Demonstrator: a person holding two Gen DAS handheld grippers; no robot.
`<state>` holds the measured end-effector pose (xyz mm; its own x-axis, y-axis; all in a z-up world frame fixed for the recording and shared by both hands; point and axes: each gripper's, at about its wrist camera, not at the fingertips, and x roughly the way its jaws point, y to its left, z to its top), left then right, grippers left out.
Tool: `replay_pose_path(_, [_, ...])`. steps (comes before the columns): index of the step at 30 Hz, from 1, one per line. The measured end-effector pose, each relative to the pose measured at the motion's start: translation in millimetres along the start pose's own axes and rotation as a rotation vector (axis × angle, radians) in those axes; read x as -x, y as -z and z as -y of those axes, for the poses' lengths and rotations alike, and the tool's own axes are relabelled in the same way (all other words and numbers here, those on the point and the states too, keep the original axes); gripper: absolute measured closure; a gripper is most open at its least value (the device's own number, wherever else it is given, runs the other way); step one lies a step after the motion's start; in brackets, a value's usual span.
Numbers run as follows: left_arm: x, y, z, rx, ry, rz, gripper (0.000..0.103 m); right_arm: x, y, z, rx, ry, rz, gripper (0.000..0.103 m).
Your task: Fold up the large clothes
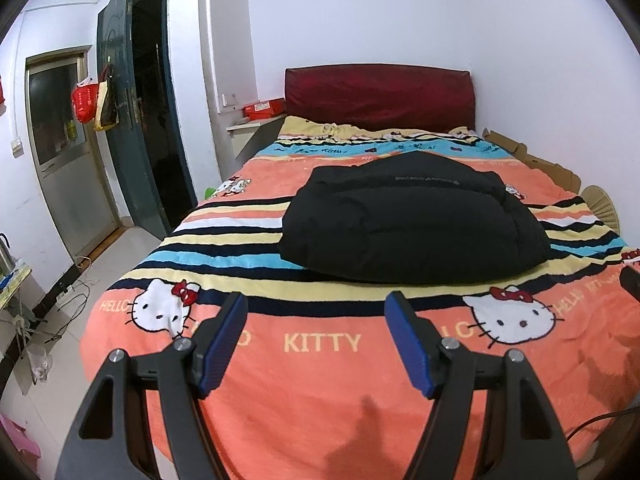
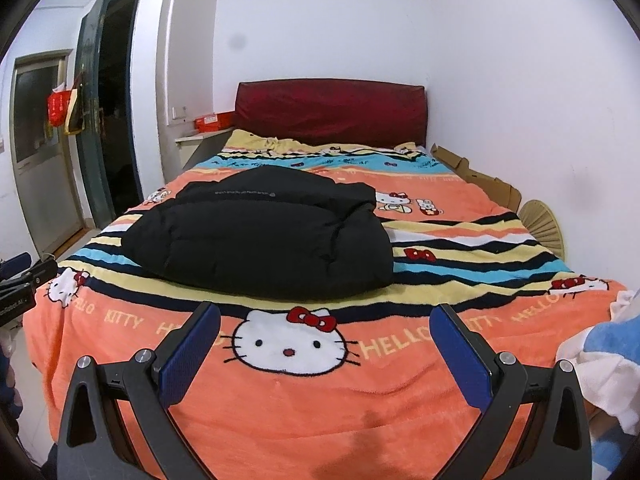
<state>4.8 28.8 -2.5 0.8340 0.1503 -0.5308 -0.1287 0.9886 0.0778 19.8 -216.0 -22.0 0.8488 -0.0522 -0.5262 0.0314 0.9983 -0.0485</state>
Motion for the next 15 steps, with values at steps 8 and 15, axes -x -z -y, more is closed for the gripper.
replay_pose_path(8, [-3.1,1.7,3.0,-0.010,0.008,-0.005,0.033,-2.8,3.0,-0.8,0.002,0.002,-0.011,0.000])
replay_pose_path(15, [-4.0,2.4,5.4,-0.022,0.013,-0.006,0.033,-5.4,4.2,-0.5,0.005,0.004,-0.020,0.000])
